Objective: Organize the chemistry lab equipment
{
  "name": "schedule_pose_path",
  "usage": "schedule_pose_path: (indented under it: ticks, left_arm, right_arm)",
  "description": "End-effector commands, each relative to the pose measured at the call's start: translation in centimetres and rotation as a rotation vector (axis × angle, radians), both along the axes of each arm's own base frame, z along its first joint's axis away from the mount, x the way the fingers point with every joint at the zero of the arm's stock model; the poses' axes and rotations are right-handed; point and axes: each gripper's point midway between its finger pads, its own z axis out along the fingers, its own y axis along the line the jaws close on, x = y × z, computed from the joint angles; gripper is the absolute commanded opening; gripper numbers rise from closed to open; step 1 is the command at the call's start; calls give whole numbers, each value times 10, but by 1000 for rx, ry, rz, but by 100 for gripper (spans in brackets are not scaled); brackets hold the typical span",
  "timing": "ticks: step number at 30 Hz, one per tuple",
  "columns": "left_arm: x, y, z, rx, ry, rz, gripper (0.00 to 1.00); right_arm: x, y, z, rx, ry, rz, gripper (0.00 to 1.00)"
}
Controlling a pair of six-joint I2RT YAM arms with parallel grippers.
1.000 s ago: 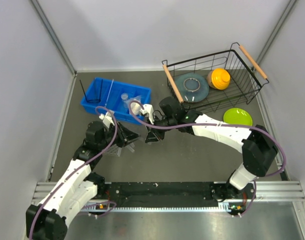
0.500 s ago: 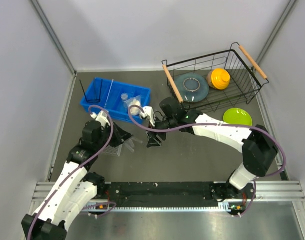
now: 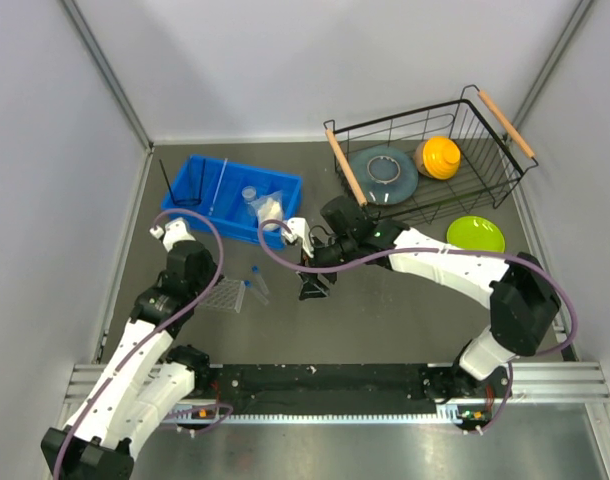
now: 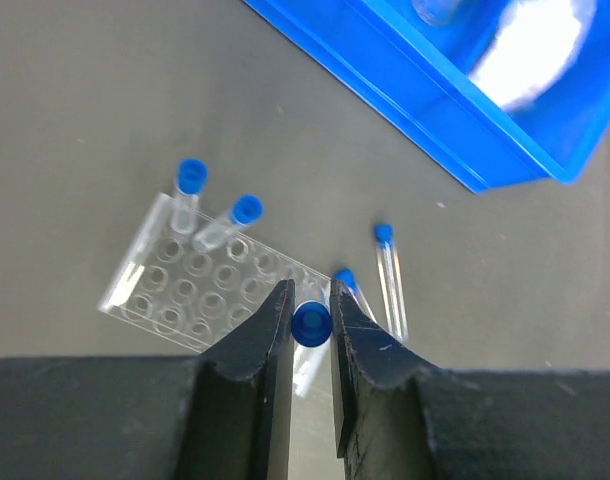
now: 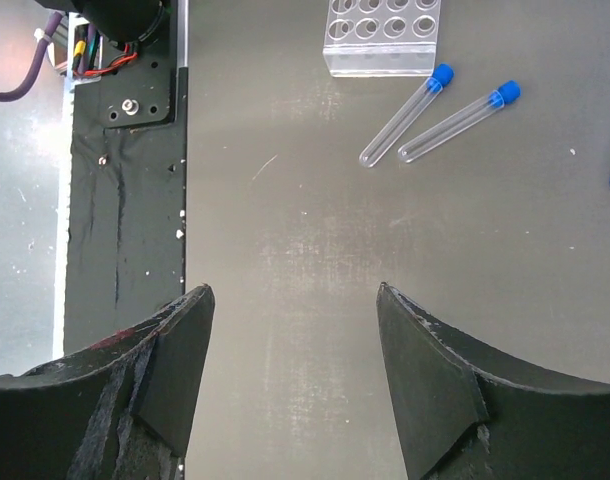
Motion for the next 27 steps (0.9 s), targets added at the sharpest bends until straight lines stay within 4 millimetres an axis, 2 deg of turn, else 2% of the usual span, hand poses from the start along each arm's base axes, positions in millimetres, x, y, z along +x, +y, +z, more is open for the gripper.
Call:
schedule_pose_path:
  ticks: [1,10,27]
  left_arm:
    - [17,34,8,148,-61,142,11]
    - [26,39,-12,199,5,164,12]
    - [25,35,-40,220,87,126,13]
  right_arm:
    - [5,5,36,85,-82,18,67]
    - [8,1,37,86,-92,6,67]
    - [9,2,36,83,-89,5,68]
